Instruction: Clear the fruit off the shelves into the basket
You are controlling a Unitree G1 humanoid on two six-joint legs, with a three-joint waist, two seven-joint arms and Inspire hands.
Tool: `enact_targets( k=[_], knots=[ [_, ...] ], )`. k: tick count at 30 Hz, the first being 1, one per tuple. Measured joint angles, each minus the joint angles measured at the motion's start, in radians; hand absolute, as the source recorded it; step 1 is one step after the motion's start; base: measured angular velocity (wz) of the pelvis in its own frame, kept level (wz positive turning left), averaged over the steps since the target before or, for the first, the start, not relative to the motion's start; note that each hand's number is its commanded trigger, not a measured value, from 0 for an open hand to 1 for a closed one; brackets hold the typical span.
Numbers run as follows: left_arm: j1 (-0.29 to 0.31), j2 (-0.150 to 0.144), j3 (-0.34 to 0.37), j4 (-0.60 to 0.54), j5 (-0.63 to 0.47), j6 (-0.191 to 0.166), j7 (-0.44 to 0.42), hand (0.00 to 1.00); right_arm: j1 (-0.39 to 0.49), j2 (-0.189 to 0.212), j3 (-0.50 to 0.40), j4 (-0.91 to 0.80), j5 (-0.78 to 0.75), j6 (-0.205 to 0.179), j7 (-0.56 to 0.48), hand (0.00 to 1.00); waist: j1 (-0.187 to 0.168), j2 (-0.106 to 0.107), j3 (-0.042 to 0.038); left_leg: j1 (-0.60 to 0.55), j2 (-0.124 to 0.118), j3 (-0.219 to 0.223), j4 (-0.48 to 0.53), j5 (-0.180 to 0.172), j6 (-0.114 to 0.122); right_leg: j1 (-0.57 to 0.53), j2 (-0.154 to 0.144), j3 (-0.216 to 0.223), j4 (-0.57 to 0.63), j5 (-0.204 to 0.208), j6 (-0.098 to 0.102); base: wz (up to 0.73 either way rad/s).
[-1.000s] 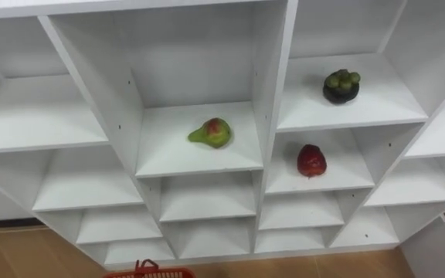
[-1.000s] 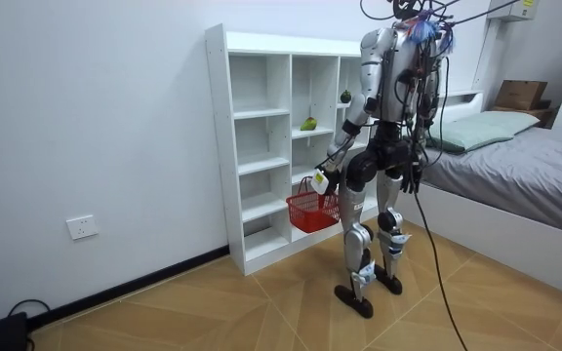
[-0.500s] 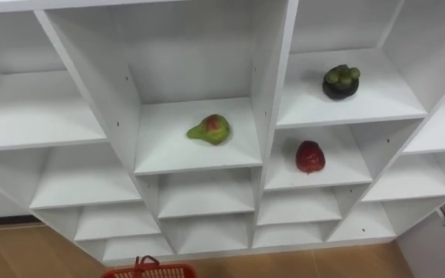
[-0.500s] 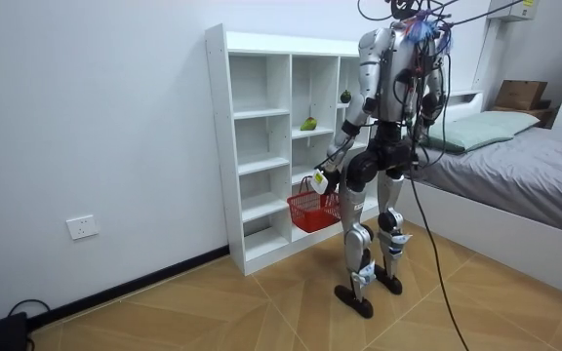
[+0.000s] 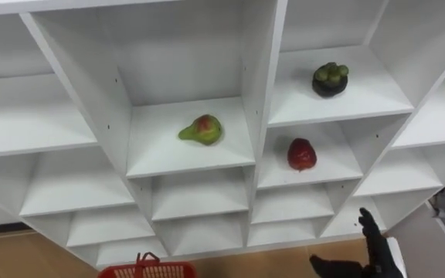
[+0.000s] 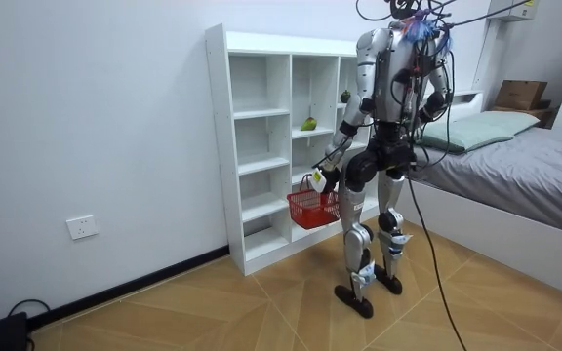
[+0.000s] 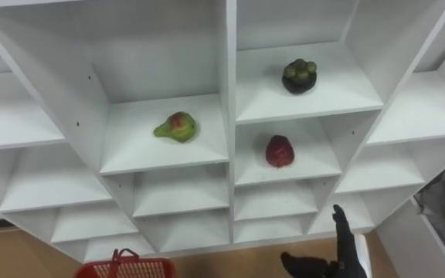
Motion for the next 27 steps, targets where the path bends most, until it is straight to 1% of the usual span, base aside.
enact_targets(
  k=[7, 9, 10, 12, 13, 14, 15, 16, 19, 20, 23, 24, 27],
  knots=[
    [-0.008, 0.004, -0.046, 0.004, -0.001, -0.001, -0.004, 1.00, 0.006, -0.007, 0.027, -0.126, 0.003, -0.012, -0.010, 0.00, -0.017, 0.016, 0.0003, -0.001, 0.000, 0.000, -0.001, 0.000, 0.000, 0.000, 0.001, 0.002, -0.001, 0.002, 0.001, 0.00],
    [-0.015, 0.008, -0.046, 0.010, 0.003, -0.003, -0.004, 1.00, 0.009, -0.007, 0.027, -0.205, 0.002, -0.013, -0.021, 0.00, -0.017, 0.013, 0.0045, -0.001, 0.000, 0.001, -0.003, 0.000, 0.000, -0.002, 0.002, 0.003, 0.000, 0.002, 0.001, 0.00],
    [-0.019, 0.009, -0.046, 0.017, 0.003, -0.004, -0.004, 1.00, 0.009, -0.009, 0.027, -0.229, 0.003, -0.014, -0.025, 0.00, -0.017, 0.014, 0.0048, -0.001, 0.000, 0.003, -0.003, 0.000, 0.000, -0.003, 0.002, 0.005, 0.000, 0.002, 0.001, -0.07],
    [-0.024, 0.012, -0.047, 0.027, 0.002, -0.004, -0.004, 1.00, 0.003, -0.015, 0.028, -0.283, 0.008, -0.029, -0.040, 0.00, -0.016, 0.017, 0.0041, -0.002, 0.000, 0.006, -0.003, 0.000, 0.000, -0.006, 0.003, 0.011, 0.000, 0.002, 0.001, -0.09],
    [-0.024, 0.014, -0.047, 0.026, 0.002, -0.005, -0.003, 1.00, -0.002, -0.023, 0.029, -0.311, 0.006, -0.038, -0.050, 0.00, -0.011, 0.015, 0.0030, -0.005, 0.002, 0.015, -0.004, 0.000, 0.000, -0.014, 0.005, 0.023, 0.001, 0.003, 0.001, -0.20],
    [-0.023, 0.016, -0.049, 0.023, 0.002, -0.008, -0.003, 1.00, -0.006, -0.031, 0.035, -0.341, 0.002, -0.041, -0.063, 0.00, -0.008, 0.016, 0.0011, -0.013, 0.004, 0.026, -0.003, 0.000, 0.000, -0.025, 0.008, 0.028, -0.002, 0.008, 0.000, -0.21],
    [-0.022, 0.022, -0.055, 0.017, 0.002, -0.010, -0.003, 1.00, -0.005, -0.032, 0.043, -0.366, -0.003, -0.051, -0.079, 0.00, -0.010, 0.017, -0.0013, -0.021, 0.006, 0.027, -0.003, 0.000, 0.000, -0.035, 0.010, 0.030, -0.001, 0.011, -0.002, -0.16],
    [-0.022, 0.025, -0.057, 0.015, 0.002, -0.010, -0.004, 1.00, -0.005, -0.033, 0.048, -0.374, -0.005, -0.052, -0.086, 0.00, -0.009, 0.016, -0.0006, -0.023, 0.007, 0.028, -0.003, 0.000, 0.000, -0.038, 0.011, 0.030, 0.000, 0.012, -0.003, -0.07],
    [-0.023, 0.028, -0.057, 0.015, 0.004, -0.010, -0.015, 1.00, -0.006, -0.038, 0.052, -0.394, -0.011, -0.049, -0.104, 0.00, -0.009, 0.004, 0.0006, -0.026, 0.011, 0.031, -0.003, 0.000, 0.000, -0.039, 0.015, 0.033, -0.002, 0.017, -0.005, -0.06],
    [-0.022, 0.029, -0.057, 0.015, 0.004, -0.010, -0.028, 1.00, -0.006, -0.044, 0.051, -0.418, -0.011, -0.048, -0.111, 0.00, -0.007, 0.002, 0.0011, -0.025, 0.011, 0.042, -0.003, 0.000, 0.000, -0.041, 0.016, 0.042, -0.001, 0.017, -0.005, -0.17],
    [-0.024, 0.030, -0.057, 0.015, 0.004, -0.010, -0.042, 1.00, -0.010, -0.048, 0.049, -0.463, -0.051, -0.051, -0.121, 0.00, -0.010, 0.000, 0.0018, -0.020, 0.011, 0.051, -0.004, 0.000, 0.000, -0.033, 0.016, 0.052, -0.002, 0.018, -0.004, -0.10],
    [-0.027, 0.031, -0.057, 0.015, 0.005, -0.010, -0.044, 1.00, -0.016, -0.049, 0.048, -0.464, -0.060, -0.051, -0.123, 0.00, -0.010, -0.003, 0.0024, -0.015, 0.011, 0.052, -0.005, 0.000, 0.000, -0.031, 0.016, 0.054, -0.002, 0.018, -0.004, -0.05],
    [-0.030, 0.031, -0.057, 0.015, 0.003, -0.011, -0.040, 1.00, -0.023, -0.050, 0.051, -0.475, -0.088, -0.052, -0.138, 0.00, -0.006, -0.003, 0.0026, -0.013, 0.011, 0.056, -0.008, 0.000, 0.000, -0.030, 0.017, 0.056, -0.002, 0.019, -0.003, 0.00]
  ],
)
